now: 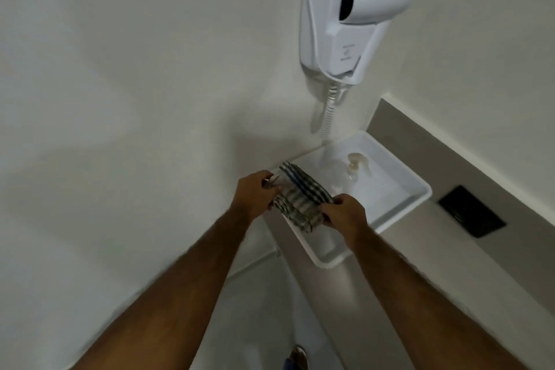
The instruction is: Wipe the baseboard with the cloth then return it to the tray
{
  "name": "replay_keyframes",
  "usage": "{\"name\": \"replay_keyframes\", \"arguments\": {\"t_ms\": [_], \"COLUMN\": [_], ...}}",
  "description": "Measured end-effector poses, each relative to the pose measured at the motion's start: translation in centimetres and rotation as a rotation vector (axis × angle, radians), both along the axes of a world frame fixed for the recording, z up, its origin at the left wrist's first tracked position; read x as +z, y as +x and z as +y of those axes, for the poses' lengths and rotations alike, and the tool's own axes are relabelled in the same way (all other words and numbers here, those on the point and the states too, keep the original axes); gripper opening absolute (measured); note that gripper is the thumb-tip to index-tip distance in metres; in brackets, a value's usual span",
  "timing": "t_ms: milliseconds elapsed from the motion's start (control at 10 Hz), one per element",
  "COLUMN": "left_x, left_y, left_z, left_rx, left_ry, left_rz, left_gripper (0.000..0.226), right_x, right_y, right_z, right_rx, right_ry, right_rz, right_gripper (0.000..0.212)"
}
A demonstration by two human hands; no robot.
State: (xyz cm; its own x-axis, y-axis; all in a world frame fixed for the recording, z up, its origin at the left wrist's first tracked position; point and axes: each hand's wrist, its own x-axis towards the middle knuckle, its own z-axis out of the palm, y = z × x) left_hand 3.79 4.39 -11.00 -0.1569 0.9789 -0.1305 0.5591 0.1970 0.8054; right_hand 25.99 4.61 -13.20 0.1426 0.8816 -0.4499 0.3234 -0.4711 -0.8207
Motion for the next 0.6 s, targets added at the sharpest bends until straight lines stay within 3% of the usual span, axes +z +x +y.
{"name": "replay_keyframes", "arguments": {"t_ms": [400,500,600], "left_x": [-6.7,-6.2,-5.1], "left_y": [7.3,7.4,5.8], "left_z": [5.3,4.9,3.7], "left_rx": [-0.307,-0.341,-0.338], "left_ry": [-0.191,-0.119,0.019], "left_rz": [0.819,0.951,0.946], "left_gripper": [0.028,0.029,0.042], "right_x": [-8.1,-5.7,-0.2], "right_y": [3.0,2.5,3.0], "right_z": [3.3,3.1,2.5], "right_rx": [0.224,0.287,0.374], "right_ry": [-0.197,-0.189,0.046], "right_rz": [-0.455,-0.537,-0.835], "right_gripper": [0.041,0.043,0.045]}}
